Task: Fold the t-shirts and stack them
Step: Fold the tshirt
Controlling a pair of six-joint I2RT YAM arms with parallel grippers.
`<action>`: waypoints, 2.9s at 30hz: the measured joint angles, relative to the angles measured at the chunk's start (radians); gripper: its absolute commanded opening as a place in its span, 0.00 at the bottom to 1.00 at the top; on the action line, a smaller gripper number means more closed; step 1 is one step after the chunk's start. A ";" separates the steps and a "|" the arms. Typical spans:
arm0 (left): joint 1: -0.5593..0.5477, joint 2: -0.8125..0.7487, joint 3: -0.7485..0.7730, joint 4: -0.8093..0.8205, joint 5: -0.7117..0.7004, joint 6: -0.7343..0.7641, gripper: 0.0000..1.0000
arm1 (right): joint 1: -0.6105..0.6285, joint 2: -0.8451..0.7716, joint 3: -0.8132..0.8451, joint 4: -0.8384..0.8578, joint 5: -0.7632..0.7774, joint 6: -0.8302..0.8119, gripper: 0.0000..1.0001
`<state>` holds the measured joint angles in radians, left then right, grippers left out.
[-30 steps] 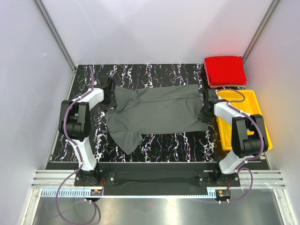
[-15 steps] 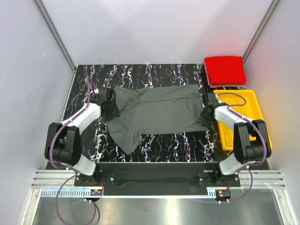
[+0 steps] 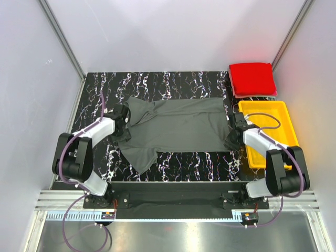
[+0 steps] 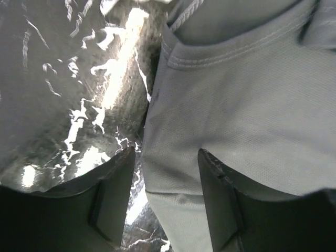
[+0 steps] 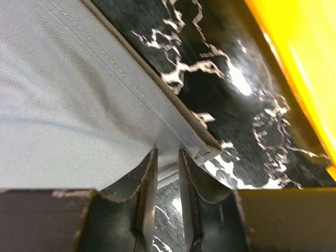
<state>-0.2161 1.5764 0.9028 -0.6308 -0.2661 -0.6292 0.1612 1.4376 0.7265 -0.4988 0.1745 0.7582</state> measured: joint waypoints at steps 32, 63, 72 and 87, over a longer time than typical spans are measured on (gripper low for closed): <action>-0.030 0.324 0.505 0.154 0.523 0.510 0.69 | -0.047 0.798 1.217 -0.414 0.077 0.229 0.41; -0.088 0.456 0.569 0.178 0.475 0.703 0.00 | -0.063 0.838 1.218 -0.466 0.076 0.338 0.25; -0.097 0.437 0.617 0.095 0.394 0.704 0.00 | -0.063 0.838 1.182 -0.414 0.079 0.318 0.00; -0.100 0.334 0.643 -0.019 0.266 0.716 0.00 | -0.066 0.686 0.983 -0.278 0.110 0.174 0.00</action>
<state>-0.3157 1.9102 1.5455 -0.6502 0.0002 0.0864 0.0952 2.1235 1.7092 -0.7769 0.2844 0.9325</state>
